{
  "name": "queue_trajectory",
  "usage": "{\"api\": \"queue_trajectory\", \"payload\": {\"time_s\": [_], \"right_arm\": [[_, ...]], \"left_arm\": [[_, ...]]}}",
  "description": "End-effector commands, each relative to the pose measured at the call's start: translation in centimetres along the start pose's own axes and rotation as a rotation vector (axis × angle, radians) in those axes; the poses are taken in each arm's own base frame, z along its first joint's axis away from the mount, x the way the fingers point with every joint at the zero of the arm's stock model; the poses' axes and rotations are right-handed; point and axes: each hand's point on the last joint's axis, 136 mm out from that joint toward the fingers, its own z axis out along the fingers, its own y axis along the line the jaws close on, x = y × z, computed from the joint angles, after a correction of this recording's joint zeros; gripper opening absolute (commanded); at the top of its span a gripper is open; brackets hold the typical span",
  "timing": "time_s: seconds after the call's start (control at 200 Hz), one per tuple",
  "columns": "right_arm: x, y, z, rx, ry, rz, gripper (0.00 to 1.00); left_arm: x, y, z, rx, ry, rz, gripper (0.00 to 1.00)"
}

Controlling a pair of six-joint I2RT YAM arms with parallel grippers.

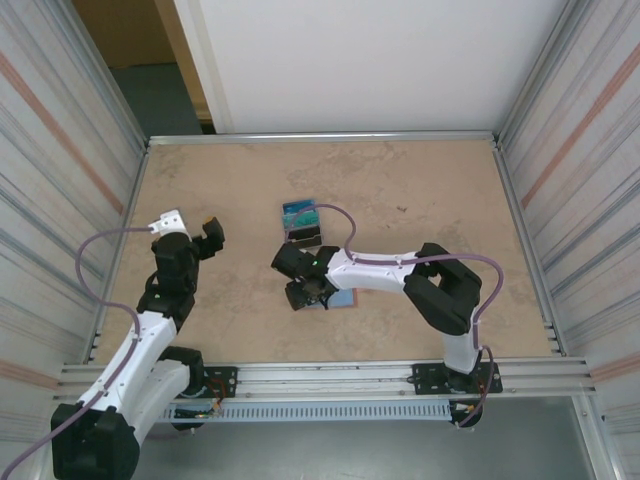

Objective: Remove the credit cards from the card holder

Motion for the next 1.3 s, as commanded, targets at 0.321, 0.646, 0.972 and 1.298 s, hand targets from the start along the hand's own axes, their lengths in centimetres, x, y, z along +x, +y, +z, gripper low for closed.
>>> {"api": "queue_trajectory", "payload": {"time_s": [0.321,0.646,0.972,1.298], "right_arm": [[0.6,-0.8,1.1,0.075,0.019,-0.020,0.57],[1.0,-1.3,1.3,0.111,0.007,-0.025,0.53],[0.5,-1.0,0.8,0.088,-0.019,-0.017,0.46],[-0.3,-0.7,-0.7,0.044,-0.068,0.006,0.42]], "left_arm": [[0.2,0.1,0.1,-0.002,0.003,-0.015,0.99],[0.0,-0.4,0.2,0.023,0.007,-0.012,0.99],[-0.5,-0.4,-0.1,0.026,-0.010,0.002,0.99],[-1.0,-0.8,-0.3,0.043,-0.021,0.007,0.99]]}}
